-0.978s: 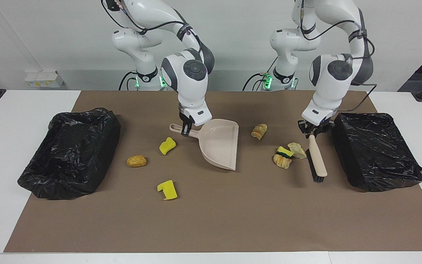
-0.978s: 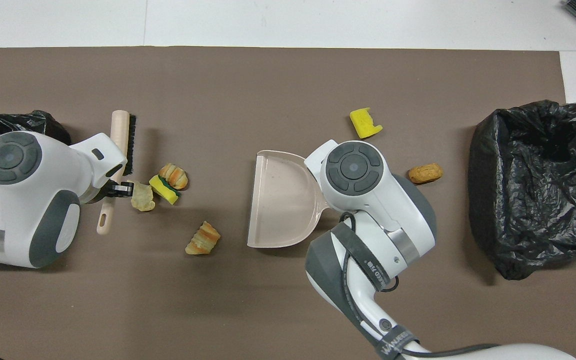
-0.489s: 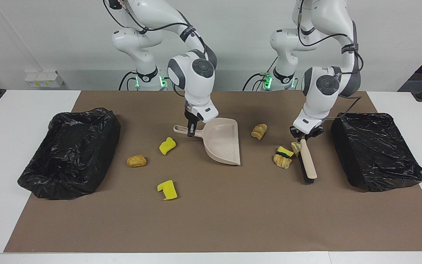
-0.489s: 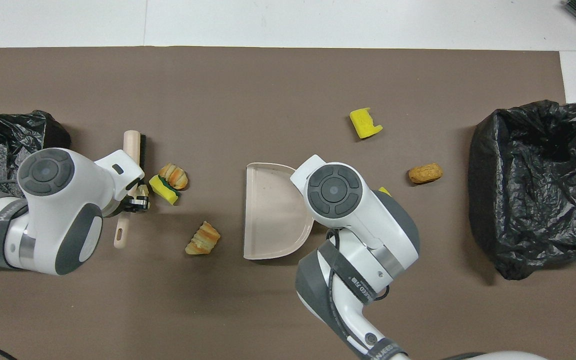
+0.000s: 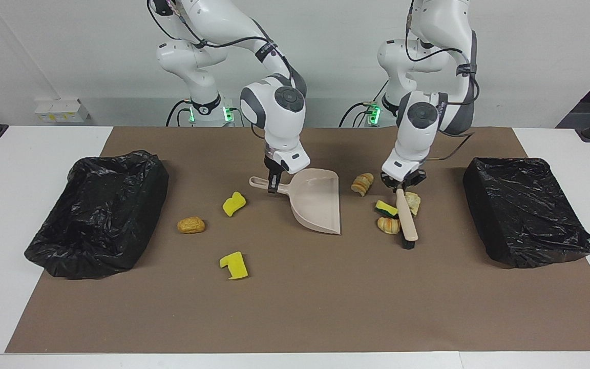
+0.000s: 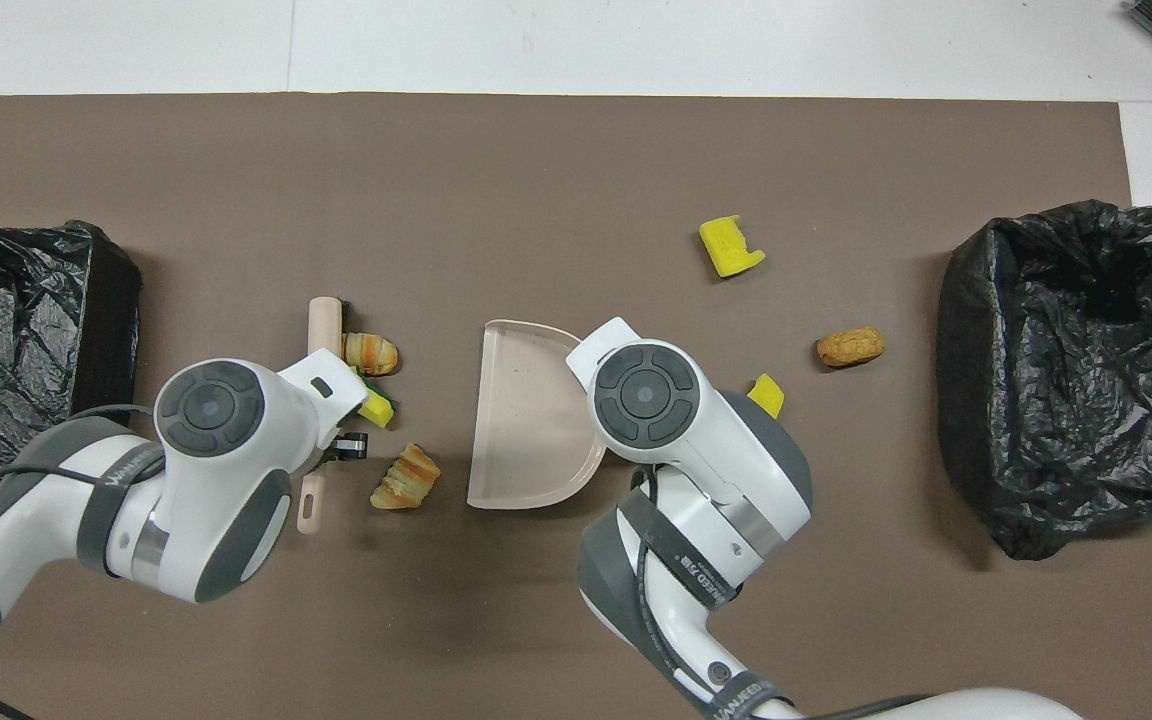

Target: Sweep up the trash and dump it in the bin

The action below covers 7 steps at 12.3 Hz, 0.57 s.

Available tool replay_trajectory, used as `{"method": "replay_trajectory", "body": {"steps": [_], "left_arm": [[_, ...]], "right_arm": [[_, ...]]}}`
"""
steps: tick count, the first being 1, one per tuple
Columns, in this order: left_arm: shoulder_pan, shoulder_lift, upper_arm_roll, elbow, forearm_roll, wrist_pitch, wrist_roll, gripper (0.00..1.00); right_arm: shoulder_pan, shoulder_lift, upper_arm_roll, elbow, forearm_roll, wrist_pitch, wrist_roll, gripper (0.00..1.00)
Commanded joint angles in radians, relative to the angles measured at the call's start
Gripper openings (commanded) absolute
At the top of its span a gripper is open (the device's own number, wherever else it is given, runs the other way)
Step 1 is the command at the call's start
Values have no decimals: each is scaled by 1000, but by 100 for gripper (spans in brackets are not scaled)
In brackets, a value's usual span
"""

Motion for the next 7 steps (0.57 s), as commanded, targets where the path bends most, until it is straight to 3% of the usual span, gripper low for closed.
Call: {"method": "replay_trajectory", "body": {"steps": [1,5,7], "left_arm": [[-14,-49,-111,-53,-70,16,-67,0],[-15,-47,-275,-15,-208,21,-80,0],[-15,-35,-309,22,-233,12,-84,0]], "right_arm": [[-5,12,2,-10,-23,48,35,0],[-8,18,2,-10,-22,53,42,0],[-11,18,2,-8,-22,50,42,0]]}}
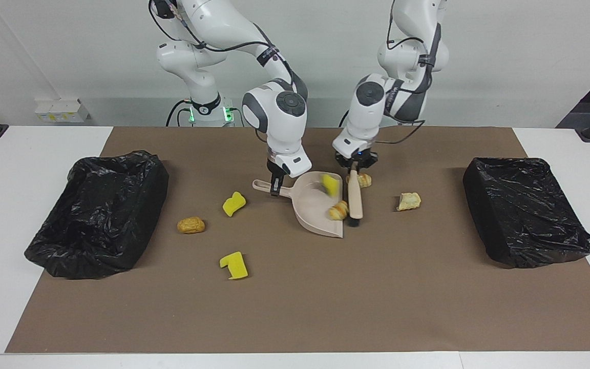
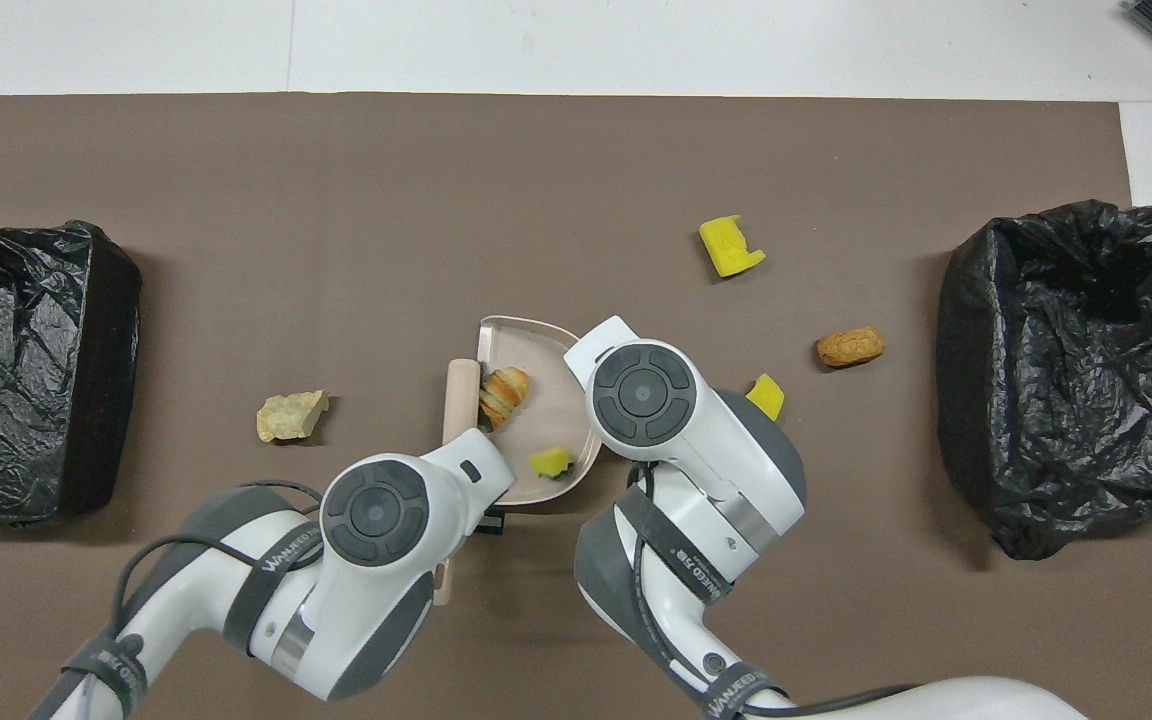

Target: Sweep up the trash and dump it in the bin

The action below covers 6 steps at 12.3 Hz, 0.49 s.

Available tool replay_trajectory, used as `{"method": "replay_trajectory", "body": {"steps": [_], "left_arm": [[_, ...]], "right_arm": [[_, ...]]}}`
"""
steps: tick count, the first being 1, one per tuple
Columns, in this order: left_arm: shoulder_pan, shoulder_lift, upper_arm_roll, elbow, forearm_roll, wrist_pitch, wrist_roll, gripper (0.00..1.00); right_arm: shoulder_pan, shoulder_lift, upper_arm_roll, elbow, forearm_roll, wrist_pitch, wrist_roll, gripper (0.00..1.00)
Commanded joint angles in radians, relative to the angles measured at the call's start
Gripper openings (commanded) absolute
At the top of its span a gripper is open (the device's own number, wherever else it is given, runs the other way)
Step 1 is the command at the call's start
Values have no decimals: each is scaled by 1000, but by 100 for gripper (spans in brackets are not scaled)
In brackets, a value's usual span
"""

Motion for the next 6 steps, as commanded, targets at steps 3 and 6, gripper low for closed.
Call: {"method": "replay_trajectory", "body": {"steps": [3,6], "left_arm": [[39,-16,23,80,-30,-80,-102,0],[44,-45,208,189,-27,-311,-124,0]], "right_arm": [[-13,5,4,4,-22,14,34,0],[-13,-13,1,0,-48,9,14,0]]}}
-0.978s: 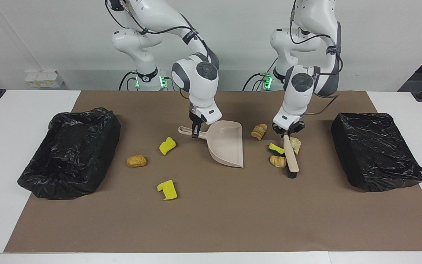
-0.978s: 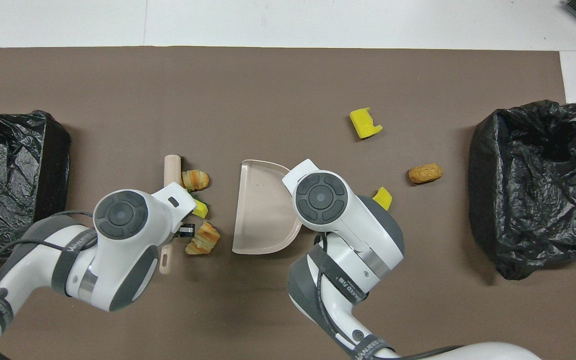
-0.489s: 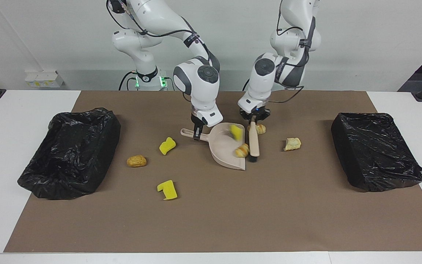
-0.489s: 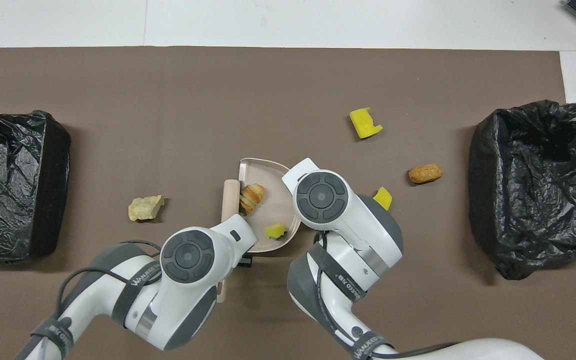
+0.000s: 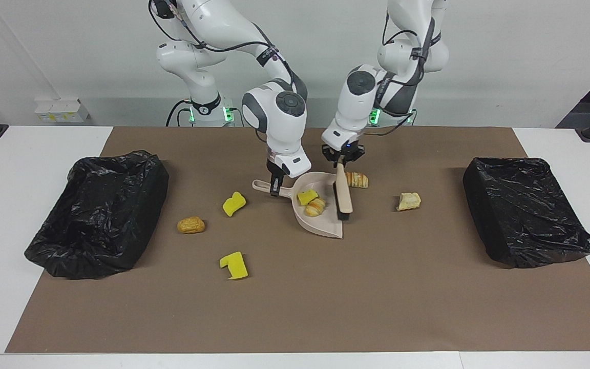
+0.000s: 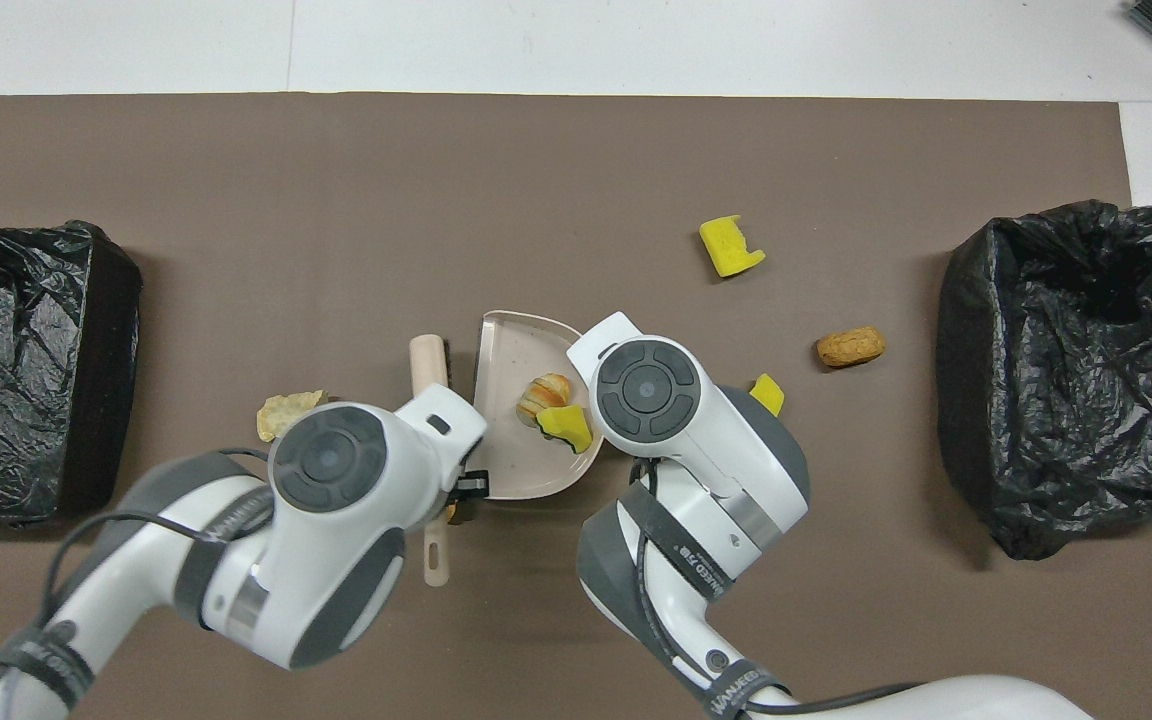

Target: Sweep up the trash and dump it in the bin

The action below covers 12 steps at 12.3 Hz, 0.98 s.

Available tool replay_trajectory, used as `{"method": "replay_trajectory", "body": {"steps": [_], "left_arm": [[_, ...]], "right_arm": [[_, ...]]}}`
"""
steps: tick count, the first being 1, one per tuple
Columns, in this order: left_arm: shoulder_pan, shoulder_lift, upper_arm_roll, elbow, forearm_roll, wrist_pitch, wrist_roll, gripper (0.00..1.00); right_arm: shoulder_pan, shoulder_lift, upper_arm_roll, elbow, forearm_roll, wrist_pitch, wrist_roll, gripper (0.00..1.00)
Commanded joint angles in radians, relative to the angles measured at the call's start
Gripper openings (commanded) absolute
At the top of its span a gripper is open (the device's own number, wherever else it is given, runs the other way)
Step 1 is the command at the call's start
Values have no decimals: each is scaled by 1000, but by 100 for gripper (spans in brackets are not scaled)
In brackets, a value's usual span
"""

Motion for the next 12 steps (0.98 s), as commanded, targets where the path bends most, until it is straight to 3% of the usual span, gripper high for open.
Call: {"method": "replay_trajectory", "body": {"steps": [1,5,9,12], "left_arm": [[15,-60,156,61,0,-169,-7,0],[29,-115,362,-26,40,-227,46,0],[31,-198,379,-261,81,-72,109,0],[-5,-209,350,-295,83,-65,116,0]], "right_arm": [[-16,-18,8,-10,-69,6,-3,0],[-5,-32,10,-38,-72,26,-170,0],[24,-46,11,-101,-70,69,-169,0],[46,-46,11,-113,-70,72,-111,0]]}}
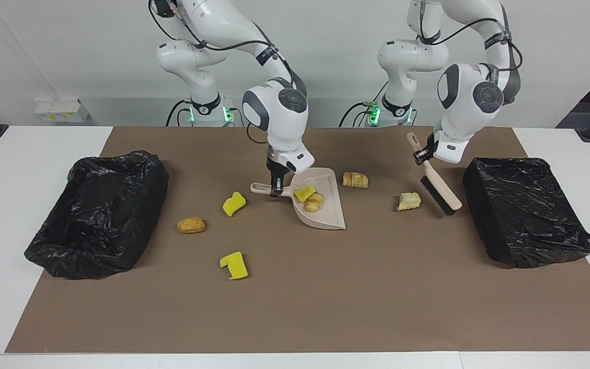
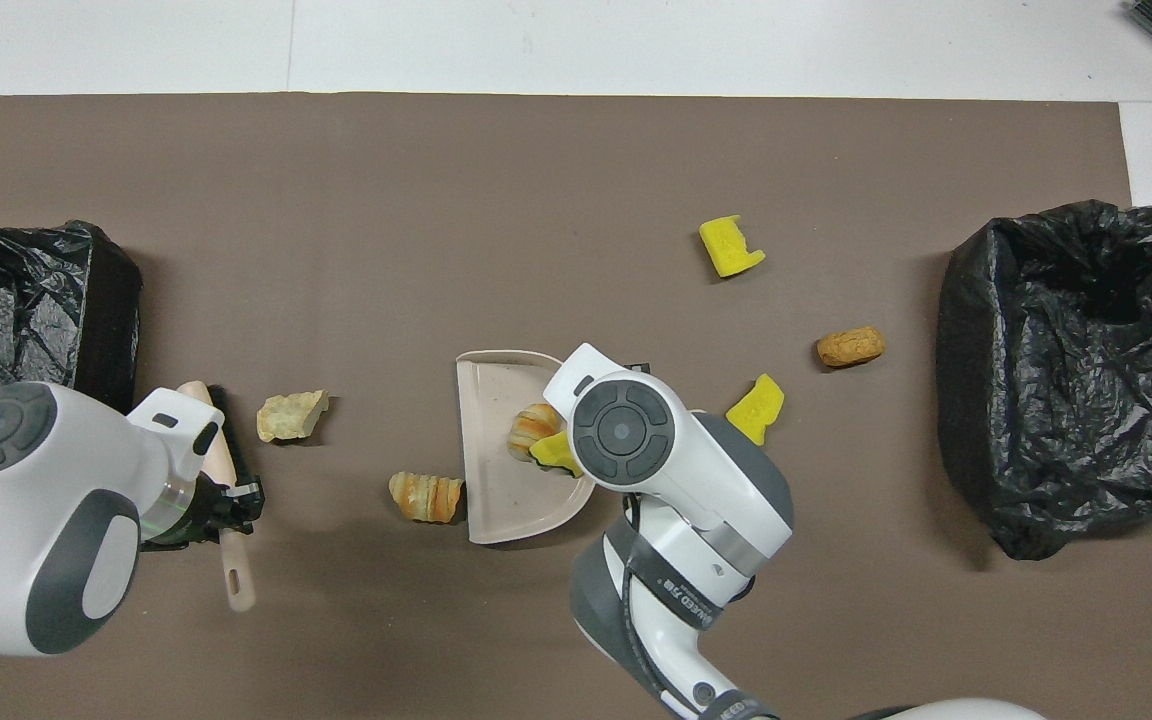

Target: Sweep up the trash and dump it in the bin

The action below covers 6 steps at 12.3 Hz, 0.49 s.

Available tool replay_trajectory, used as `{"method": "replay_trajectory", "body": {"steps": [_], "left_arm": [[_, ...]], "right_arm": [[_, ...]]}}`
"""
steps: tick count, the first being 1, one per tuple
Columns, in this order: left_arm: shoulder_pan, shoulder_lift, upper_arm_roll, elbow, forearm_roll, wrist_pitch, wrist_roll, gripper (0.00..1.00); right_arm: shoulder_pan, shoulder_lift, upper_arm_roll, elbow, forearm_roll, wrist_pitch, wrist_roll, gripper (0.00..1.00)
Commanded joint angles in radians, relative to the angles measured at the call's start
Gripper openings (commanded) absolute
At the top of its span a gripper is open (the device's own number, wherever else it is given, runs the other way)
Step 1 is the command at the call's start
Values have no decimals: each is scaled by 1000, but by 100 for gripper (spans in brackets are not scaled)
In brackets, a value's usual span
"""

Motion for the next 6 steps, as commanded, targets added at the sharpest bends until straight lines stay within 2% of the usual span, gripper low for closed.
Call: {"method": "replay_trajectory", "body": {"steps": [1,4,5,6], "left_arm": [[-43,-51,-51,-64,17,17,4,0],[-46,-44,-213,-80,-6,51,-10,0],[-42,-34,-312,-75,-80,101,-25,0],[-37,-33,-353,-72,-154,134,-31,0]], "right_arm": [[9,-22,7,-57,-23,31,45,0],[7,-20,7,-54,-20,31,58,0],[7,-20,7,-54,-20,31,62,0],[4,-20,7,-54,-20,28,73,0]]}}
